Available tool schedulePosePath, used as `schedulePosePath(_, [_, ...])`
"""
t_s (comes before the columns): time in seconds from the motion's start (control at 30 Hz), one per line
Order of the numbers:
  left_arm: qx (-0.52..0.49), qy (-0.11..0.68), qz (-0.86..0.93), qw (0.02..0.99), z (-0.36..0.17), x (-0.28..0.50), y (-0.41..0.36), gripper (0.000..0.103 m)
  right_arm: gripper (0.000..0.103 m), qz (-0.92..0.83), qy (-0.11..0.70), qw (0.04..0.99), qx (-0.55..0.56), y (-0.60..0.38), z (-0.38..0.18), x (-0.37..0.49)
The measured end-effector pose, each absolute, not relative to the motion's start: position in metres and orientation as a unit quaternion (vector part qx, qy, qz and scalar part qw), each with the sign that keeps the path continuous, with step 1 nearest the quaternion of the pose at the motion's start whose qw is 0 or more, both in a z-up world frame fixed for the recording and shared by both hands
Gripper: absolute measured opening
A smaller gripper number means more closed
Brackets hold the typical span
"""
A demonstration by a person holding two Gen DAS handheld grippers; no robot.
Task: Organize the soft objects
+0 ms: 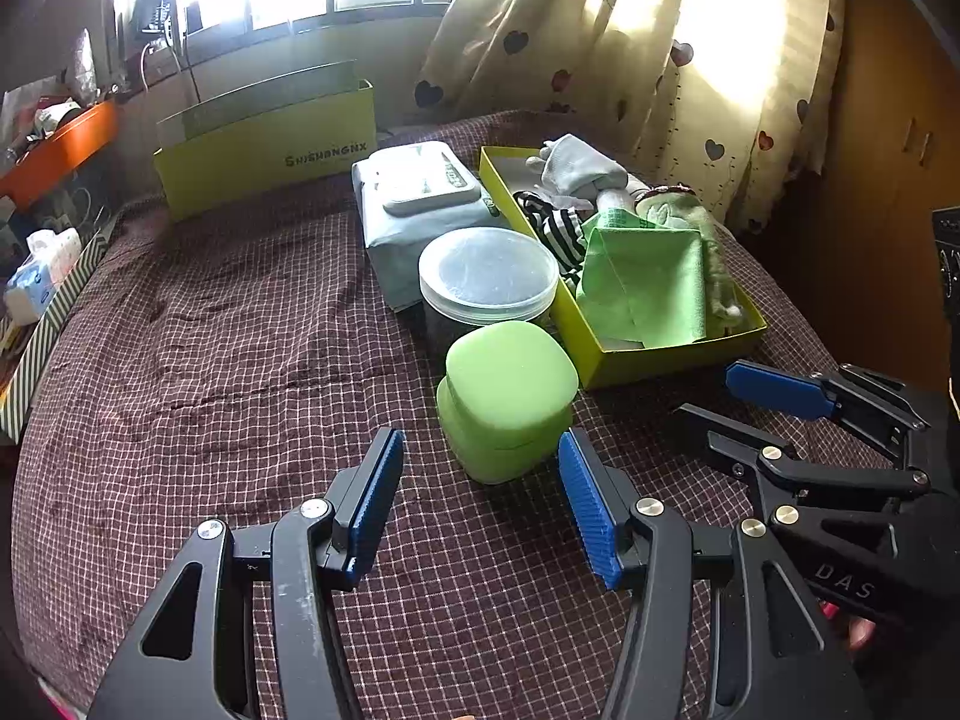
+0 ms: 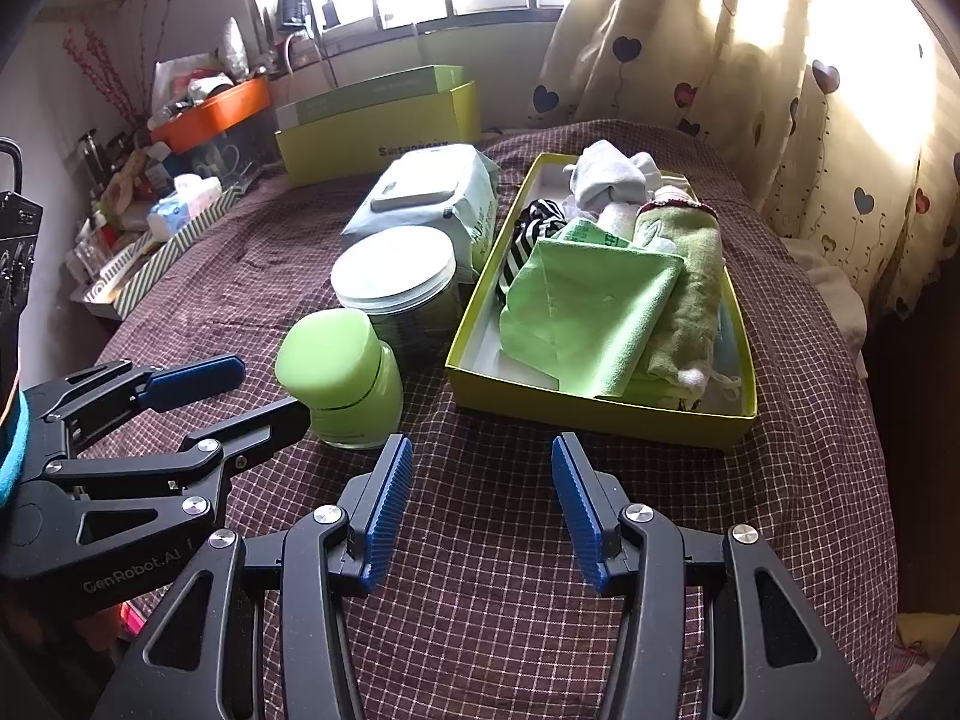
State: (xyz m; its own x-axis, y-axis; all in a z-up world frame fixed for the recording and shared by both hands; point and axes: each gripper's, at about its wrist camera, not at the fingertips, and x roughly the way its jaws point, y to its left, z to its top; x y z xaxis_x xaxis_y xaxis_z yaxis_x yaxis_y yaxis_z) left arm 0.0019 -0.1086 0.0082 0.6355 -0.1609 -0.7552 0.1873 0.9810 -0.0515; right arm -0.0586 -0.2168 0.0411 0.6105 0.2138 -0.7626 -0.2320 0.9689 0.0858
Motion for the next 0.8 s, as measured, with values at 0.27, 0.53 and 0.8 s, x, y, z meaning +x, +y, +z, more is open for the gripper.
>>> schedulePosePath(0.27, [0.014,0.415,-0.099,0.904,0.0087,0.0015,-0.1084,0.055,0.048,0.125,0.424,0.897,-0.011,-0.2174,0.0416,-0.0589])
schedulePosePath(0.53, [0.012,0.415,-0.099,0.904,0.0088,0.0021,-0.1082,0.055,0.048,0.124,0.424,0.897,-0.011,-0.2179,0.0411,-0.0589])
schedulePosePath(0.8, [0.012,0.416,-0.100,0.904,0.0091,0.0020,-0.1075,0.055,0.048,0.124,0.424,0.897,-0.011,-0.2176,0.0415,-0.0586])
